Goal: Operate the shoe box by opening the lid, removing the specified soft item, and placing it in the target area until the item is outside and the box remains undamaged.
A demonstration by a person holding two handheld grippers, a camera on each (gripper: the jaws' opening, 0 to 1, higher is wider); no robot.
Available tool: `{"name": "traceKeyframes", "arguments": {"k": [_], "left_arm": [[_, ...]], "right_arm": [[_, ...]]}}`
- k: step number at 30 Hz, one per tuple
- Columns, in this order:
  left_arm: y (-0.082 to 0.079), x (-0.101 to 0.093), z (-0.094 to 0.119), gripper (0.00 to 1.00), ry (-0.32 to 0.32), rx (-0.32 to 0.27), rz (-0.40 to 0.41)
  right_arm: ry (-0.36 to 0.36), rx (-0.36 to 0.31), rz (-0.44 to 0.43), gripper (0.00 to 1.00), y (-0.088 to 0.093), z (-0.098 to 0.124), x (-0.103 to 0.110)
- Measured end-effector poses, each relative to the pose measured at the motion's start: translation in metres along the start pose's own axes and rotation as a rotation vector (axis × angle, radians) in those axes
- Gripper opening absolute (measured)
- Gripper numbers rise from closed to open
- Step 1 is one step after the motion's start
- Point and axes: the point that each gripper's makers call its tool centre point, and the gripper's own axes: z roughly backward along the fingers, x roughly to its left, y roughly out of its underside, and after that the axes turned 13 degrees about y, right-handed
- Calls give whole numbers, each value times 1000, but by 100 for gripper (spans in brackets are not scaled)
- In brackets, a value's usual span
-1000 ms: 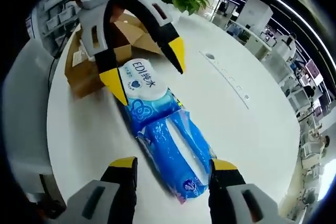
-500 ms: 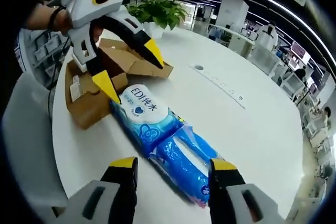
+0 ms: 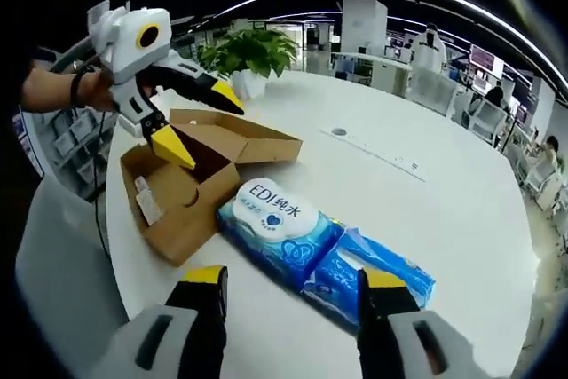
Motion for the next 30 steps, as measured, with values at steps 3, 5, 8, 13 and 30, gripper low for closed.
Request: {"name": "traceKeyframes", "arguments": {"k": [3,5,8,13,30], "left_arm": [[8,-4,15,51,-9,-15,34],[14,-8,25,51,-22,-18,37],[22,-12,39,51,-37,-28,60],[37,-15,57,53,-67,-44,96],[84,-27,117,54,-170,-83,226]], "right_arm": [[-12,-7,-11,59,1,2,10],[-18,-4,-14,59,2,1,13],[-28,-16,-39,59,2,3,18],[-35,-32,-76,59,-1,6,28],[-74,-39,-92,59,10,17,75]]}}
